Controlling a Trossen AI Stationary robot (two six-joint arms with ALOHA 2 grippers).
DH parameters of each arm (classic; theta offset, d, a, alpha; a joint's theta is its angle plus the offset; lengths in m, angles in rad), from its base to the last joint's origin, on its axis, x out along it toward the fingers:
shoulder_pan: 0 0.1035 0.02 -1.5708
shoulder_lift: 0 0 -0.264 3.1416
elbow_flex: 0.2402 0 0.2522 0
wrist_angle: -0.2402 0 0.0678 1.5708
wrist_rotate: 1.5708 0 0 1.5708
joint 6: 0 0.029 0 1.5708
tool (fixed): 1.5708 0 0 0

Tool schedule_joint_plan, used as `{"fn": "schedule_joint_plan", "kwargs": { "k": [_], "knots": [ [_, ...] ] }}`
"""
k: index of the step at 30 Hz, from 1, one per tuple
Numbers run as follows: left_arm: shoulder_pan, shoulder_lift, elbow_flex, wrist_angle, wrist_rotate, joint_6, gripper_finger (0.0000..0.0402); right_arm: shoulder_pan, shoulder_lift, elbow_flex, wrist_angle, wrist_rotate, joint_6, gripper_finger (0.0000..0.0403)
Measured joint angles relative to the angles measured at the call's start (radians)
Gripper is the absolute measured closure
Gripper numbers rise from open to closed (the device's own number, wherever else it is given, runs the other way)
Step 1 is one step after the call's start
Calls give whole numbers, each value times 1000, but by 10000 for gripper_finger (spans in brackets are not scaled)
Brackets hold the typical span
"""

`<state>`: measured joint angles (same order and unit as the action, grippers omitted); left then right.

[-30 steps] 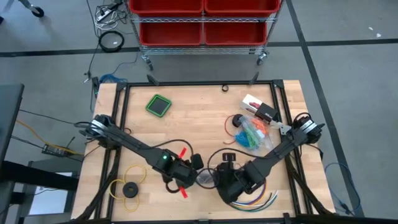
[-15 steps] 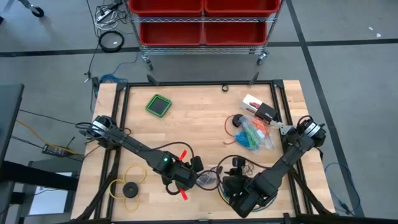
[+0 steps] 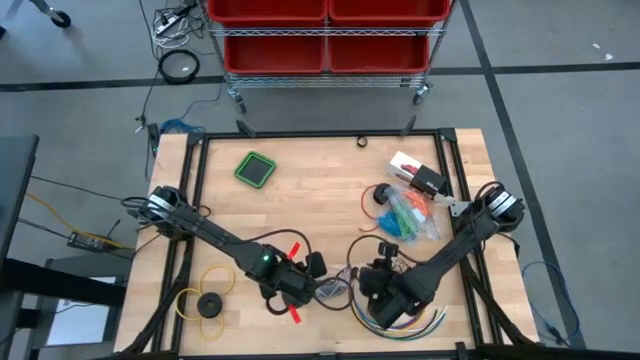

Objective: Sort rubber bands
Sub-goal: Put the black rubber band into the transparent zip bag

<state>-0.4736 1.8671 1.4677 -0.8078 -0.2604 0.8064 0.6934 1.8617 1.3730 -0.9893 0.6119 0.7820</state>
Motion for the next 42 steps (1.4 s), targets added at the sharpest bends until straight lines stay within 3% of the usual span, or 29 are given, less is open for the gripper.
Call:
{"fn": "schedule_joint_plan", "kwargs": {
  "k": [7,10,15,19,27,32,38,42],
  "knots": [
    [0,0,0,0,0,-6,401,-24,-154,-252,144,24,80,317],
    [0,0,0,0,0,-7,401,-34,-259,-389,301,32,89,324],
    [0,0,0,1,0,-7,401,-65,-409,-652,819,-10,-57,327],
    [0,0,0,2,0,-20,401,-104,-402,-794,1209,-123,-219,318],
    [0,0,0,2,0,-32,402,-147,-247,-766,1314,-118,-314,280],
    [-2,0,0,2,0,-41,402,-176,-229,-759,1337,-109,-306,259],
    [-2,0,0,2,1,-52,401,-183,-239,-758,1447,-121,-391,260],
    [-2,0,0,2,1,-53,401,-203,-239,-758,1472,-211,-399,273]
  ]
}}
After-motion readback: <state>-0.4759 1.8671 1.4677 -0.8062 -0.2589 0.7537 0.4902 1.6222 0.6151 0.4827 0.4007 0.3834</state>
